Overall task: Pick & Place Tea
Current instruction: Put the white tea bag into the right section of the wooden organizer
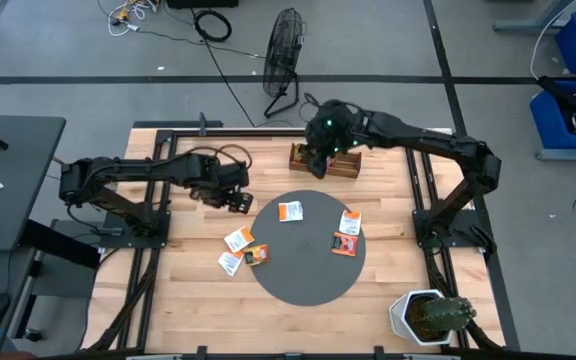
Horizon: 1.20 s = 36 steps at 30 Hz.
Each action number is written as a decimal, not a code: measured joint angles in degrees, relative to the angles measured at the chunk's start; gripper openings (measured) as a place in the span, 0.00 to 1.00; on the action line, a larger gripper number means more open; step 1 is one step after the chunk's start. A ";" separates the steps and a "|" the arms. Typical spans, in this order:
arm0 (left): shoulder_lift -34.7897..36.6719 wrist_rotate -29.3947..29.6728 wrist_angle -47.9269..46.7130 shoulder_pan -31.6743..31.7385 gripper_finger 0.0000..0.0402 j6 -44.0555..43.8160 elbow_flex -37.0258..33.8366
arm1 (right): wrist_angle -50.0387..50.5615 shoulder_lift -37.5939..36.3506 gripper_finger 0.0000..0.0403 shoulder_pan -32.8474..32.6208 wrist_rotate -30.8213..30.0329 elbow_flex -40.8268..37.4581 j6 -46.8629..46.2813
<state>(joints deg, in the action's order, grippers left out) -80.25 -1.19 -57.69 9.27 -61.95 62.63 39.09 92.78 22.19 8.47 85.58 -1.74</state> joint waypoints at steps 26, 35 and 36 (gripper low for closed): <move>-1.22 8.81 20.89 -20.80 0.52 -60.83 -20.52 | -12.88 -0.15 0.57 -8.07 3.60 -11.30 -0.67; -8.70 9.24 25.45 -20.39 0.52 -62.29 -20.27 | -12.95 -0.15 0.57 -8.06 4.12 -11.30 -0.56; -9.11 9.29 25.57 -20.40 0.52 -62.21 -20.25 | -12.94 -0.15 0.57 -8.06 4.13 -11.30 -0.55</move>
<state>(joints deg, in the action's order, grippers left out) -89.35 8.10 -32.12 -11.14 -124.16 42.38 26.14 92.63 14.13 12.60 74.28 -2.29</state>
